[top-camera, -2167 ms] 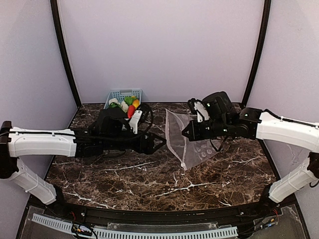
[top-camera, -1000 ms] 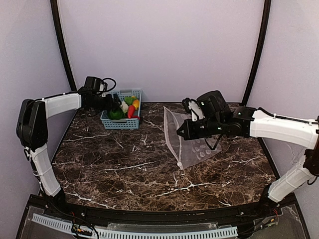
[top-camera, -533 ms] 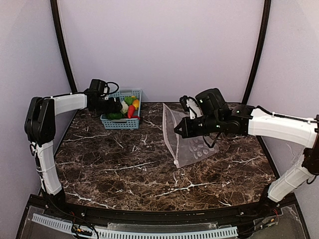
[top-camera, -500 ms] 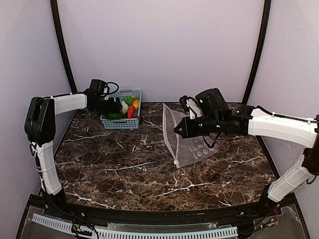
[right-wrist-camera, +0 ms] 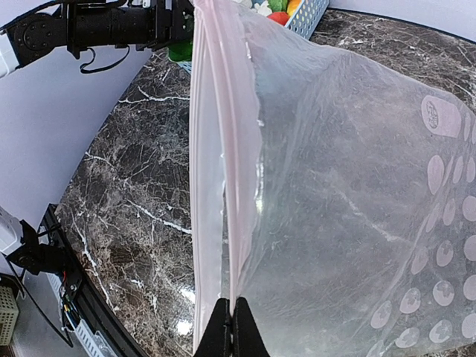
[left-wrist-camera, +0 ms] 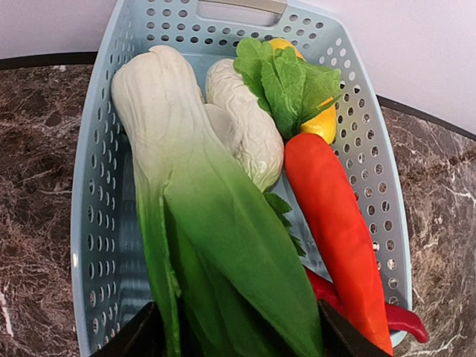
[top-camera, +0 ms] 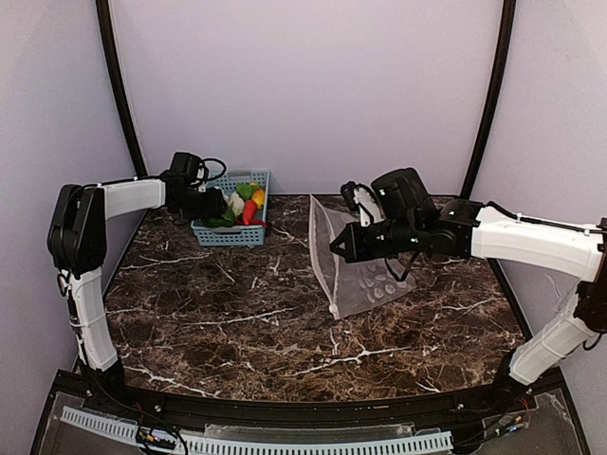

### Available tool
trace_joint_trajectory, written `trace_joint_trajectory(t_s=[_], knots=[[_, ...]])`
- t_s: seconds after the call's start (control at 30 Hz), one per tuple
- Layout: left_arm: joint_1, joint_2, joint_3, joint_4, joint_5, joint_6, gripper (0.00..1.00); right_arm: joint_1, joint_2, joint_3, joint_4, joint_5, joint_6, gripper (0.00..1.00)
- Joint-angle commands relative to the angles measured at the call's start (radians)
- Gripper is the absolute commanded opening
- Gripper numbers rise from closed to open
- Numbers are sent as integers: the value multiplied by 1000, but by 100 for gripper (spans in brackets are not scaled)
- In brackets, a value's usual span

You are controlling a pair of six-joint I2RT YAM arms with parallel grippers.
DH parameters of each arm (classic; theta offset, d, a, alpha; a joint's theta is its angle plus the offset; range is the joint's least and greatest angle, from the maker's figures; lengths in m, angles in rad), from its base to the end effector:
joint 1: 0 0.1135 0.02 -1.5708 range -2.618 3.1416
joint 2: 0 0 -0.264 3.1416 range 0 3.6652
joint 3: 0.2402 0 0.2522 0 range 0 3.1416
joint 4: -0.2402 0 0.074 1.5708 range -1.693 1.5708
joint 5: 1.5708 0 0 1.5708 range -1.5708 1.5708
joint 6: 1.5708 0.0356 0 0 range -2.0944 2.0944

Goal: Place the food in the zip-top bag and seal the zipper
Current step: Pick up the fake vegetable from the bin, then place the fake vegetable in the zipper food storage bag.

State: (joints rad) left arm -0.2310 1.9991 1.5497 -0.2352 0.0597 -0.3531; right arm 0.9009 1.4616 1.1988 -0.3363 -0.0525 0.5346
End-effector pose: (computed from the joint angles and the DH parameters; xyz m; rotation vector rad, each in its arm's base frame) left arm 0.4485 -0.1077 0.2320 -0.1069 2.2794 -0.3770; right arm 0.2058 0.2628 0.3085 -0.4512 2.2605 0.8461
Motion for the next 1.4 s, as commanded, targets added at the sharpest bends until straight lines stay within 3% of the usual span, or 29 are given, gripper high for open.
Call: trace_joint_trajectory(t_s=[0.0, 0.2, 0.3, 0.37, 0.67, 0.83, 1.03, 1.37], knots=[[2, 3, -6, -48, 23, -6, 52, 6, -9, -6, 36, -4, 1, 0], [2, -32, -14, -46, 24, -27, 17, 6, -27, -19, 53, -3, -10, 0], [2, -73, -25, -33, 23, -26, 4, 6, -27, -12, 54, 0, -24, 0], [2, -114, -48, -5, 21, -21, 1, 4, -21, -4, 48, 1, -30, 0], [2, -319, -106, 34, 97, 27, 1, 4, 1, 2, 44, -4, -31, 0], [-13, -471, -169, 15, 213, 17, 1, 1, 10, 11, 41, 27, -38, 0], [-161, -682, -351, 72, 300, 0, 1, -12, 23, 36, 18, 41, -30, 0], [-433, -770, -398, 28, 482, -24, 1, -31, 28, 24, 19, 34, -27, 0]])
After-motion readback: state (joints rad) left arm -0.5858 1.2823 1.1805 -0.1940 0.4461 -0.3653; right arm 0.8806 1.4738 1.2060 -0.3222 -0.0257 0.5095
